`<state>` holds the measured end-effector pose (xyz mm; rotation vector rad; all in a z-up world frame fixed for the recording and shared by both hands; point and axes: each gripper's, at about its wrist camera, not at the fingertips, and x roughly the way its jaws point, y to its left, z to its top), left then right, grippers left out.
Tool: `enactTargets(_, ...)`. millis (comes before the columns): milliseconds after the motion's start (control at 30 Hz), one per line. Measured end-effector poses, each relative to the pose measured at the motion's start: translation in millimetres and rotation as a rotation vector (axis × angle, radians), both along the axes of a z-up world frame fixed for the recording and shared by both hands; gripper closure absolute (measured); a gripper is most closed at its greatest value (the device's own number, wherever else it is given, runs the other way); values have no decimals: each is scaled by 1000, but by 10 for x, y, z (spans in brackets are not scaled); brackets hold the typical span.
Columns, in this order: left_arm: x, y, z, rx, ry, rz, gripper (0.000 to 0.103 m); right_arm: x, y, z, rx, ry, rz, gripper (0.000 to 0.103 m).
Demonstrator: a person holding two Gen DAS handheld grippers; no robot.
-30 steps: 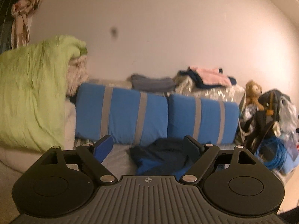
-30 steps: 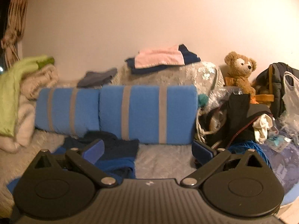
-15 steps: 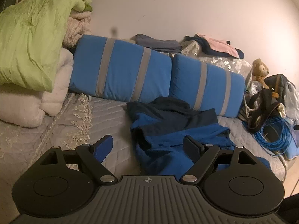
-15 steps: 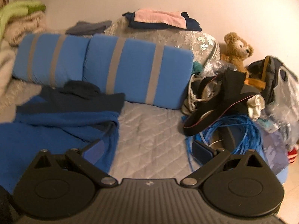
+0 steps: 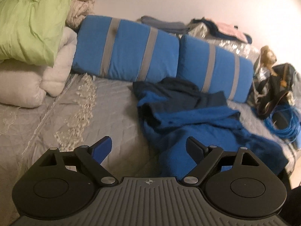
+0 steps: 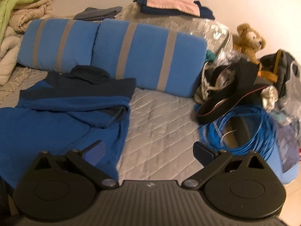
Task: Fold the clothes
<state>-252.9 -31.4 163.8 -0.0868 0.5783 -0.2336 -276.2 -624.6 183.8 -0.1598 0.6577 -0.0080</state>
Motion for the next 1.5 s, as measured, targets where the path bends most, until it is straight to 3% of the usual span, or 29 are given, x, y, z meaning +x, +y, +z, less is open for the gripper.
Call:
enactTargets(267,-21,-34,-263,91,-2,-22,16,-68,-92,-319,92,41,-23,0)
enactTargets(567,-168,-93,-494,128,-20,-100,16,-129,-245,-502,155,73,-61,0)
enactTargets(733,-134,-107,-610,114,-46,-71,16,-142,-297,-562,178,82,-81,0)
enactTargets(1100,-65,-249,-577,69,-177,6,17,-166,-194,-749,221,108,-61,0)
enactTargets(1167,-43,-252,-584,55,-177,10,24,-179,-198,-784,231,113,-65,0)
enactTargets(1233,-11,-259,-588,41,-166,2,51,-193,-203,-817,240,117,-69,0)
enactTargets(1433,-23,-354,-566,41,-166,-48,82,-264,-211,-867,258,114,-74,0)
enactTargets(1500,-34,-393,-553,67,-171,-51,85,-287,-223,-883,262,112,-74,0)
